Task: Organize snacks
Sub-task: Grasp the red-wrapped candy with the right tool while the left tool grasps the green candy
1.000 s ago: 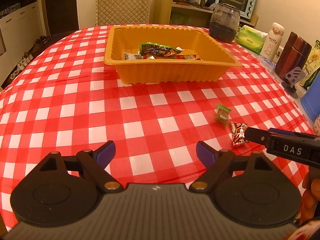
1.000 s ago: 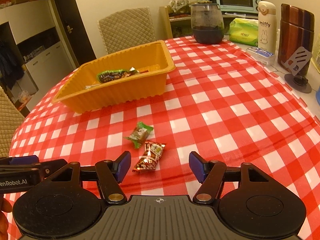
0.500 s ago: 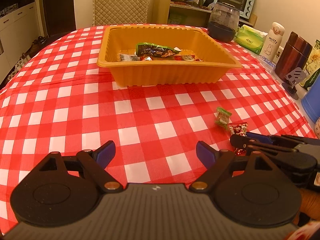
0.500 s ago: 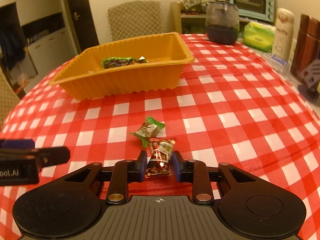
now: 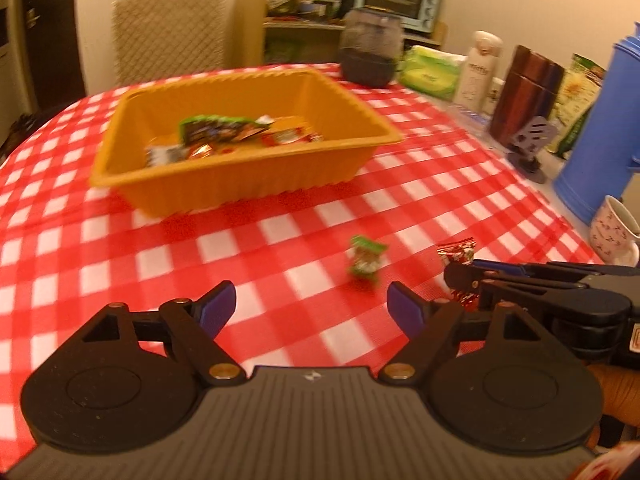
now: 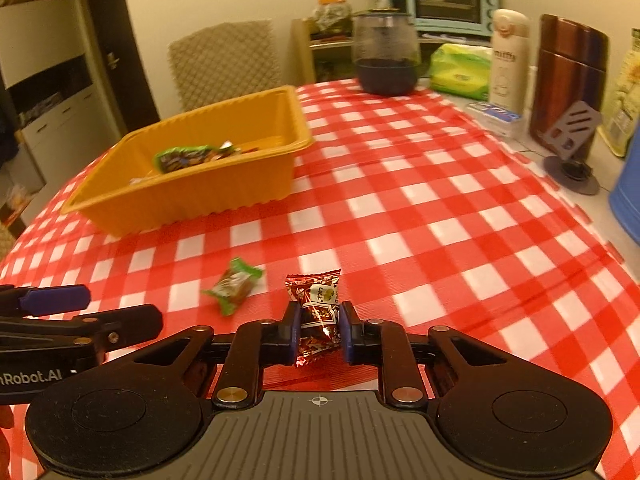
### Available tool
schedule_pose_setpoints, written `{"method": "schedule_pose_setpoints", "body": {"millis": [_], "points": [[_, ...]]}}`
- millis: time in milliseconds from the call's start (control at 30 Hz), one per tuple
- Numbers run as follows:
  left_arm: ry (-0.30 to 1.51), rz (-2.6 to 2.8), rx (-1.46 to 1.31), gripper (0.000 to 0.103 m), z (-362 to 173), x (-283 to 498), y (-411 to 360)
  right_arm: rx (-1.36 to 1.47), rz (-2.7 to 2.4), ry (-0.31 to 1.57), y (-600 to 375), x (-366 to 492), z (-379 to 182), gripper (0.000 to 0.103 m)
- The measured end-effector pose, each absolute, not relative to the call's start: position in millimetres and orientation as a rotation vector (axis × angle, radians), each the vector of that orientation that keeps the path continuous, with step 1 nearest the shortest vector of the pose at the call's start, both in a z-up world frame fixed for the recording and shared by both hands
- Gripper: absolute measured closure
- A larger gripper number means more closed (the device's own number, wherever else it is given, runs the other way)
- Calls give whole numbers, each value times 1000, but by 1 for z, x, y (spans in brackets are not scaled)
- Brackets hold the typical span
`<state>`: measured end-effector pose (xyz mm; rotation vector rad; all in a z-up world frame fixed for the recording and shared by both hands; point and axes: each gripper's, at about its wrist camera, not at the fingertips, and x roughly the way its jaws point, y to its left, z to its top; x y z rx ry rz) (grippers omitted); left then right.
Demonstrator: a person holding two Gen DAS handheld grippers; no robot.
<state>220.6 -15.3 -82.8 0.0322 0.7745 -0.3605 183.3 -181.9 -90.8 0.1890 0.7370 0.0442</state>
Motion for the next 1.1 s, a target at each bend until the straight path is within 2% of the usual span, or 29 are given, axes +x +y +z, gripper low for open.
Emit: {"method": "schedule_pose_setpoints", "body": {"millis": [67, 267, 500, 633, 867, 1100], "points": [[755, -385, 47, 25, -85, 225, -24, 206, 23, 734, -188, 183, -90, 82], [756, -414, 67, 48, -101, 242, -41, 251, -18, 743, -203, 184, -90, 82], [758, -440, 65, 62, -111, 251, -54, 277, -25, 753, -207, 188, -93, 82], [759, -450, 93, 66, -115, 254, -63, 283, -25, 753, -208, 190, -94, 82], [777, -441, 118, 84, -117, 256, -68, 295, -27, 753, -211, 190, -94, 83], [794, -414, 103, 85, -115, 254, -63, 295, -18, 747, -208, 189, -92, 83]]}}
